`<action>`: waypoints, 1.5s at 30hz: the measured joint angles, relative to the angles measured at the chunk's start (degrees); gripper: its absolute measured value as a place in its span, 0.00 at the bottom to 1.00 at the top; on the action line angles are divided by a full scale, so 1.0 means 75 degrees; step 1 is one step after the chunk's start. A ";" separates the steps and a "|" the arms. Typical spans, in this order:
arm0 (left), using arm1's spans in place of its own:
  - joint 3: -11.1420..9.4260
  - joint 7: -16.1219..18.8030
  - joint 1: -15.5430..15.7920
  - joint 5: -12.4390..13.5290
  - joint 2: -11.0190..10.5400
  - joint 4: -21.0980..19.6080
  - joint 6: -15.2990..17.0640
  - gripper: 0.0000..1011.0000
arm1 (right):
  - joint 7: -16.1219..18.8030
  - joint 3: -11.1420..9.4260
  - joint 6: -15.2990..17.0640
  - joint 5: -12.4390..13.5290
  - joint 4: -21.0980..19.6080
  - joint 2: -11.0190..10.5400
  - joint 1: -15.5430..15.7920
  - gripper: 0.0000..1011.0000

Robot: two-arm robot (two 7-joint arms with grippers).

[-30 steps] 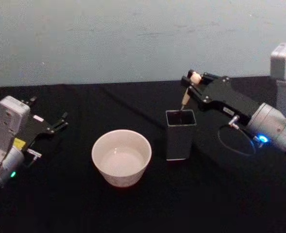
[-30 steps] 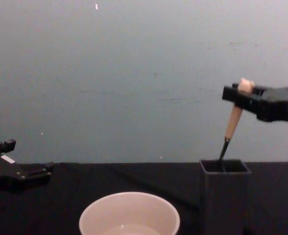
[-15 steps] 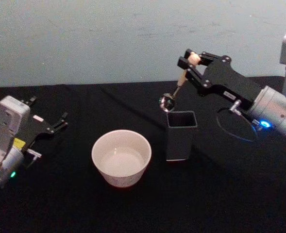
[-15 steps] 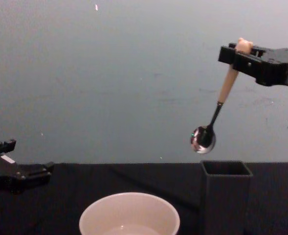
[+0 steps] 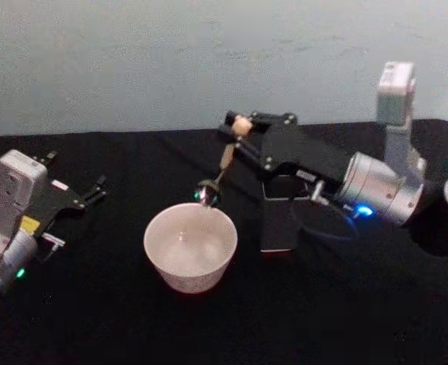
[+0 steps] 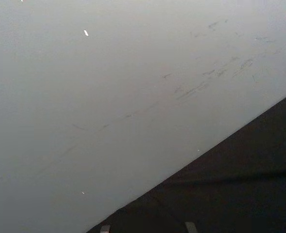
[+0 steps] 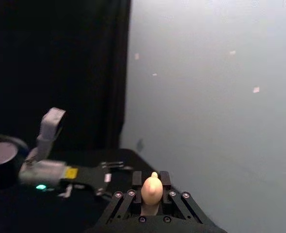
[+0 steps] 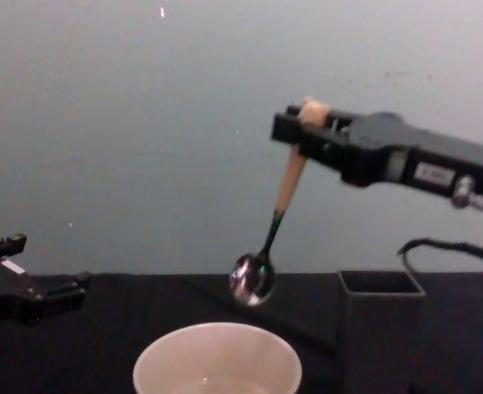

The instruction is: Pick up the stirring spoon with one hand, stir inside the cup, then place it back in its original position.

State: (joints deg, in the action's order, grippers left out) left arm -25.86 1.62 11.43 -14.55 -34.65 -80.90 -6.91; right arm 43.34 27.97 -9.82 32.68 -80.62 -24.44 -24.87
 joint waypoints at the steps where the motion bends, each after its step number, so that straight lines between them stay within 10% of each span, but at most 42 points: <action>1: 0.0000 0.0000 0.0000 0.0000 0.0000 0.0000 0.0001 0.99 | 0.0060 0.0066 -0.0034 -0.0006 0.0068 0.0021 -0.0028 0.21; 20: 0.0000 0.0000 0.0000 0.0000 0.0000 0.0000 0.0000 0.99 | 0.0366 0.1028 -0.0942 -0.0981 0.1520 0.0526 -0.0400 0.21; 45: 0.0000 0.0000 0.0000 0.0000 0.0000 0.0000 0.0000 0.99 | 0.0072 0.0967 -0.1160 -0.1562 0.2023 0.0748 -0.0480 0.21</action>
State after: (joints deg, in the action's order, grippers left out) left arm -25.86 1.62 11.43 -14.55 -34.65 -80.90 -6.91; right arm 43.88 35.22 -18.52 20.96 -65.45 -18.84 -28.47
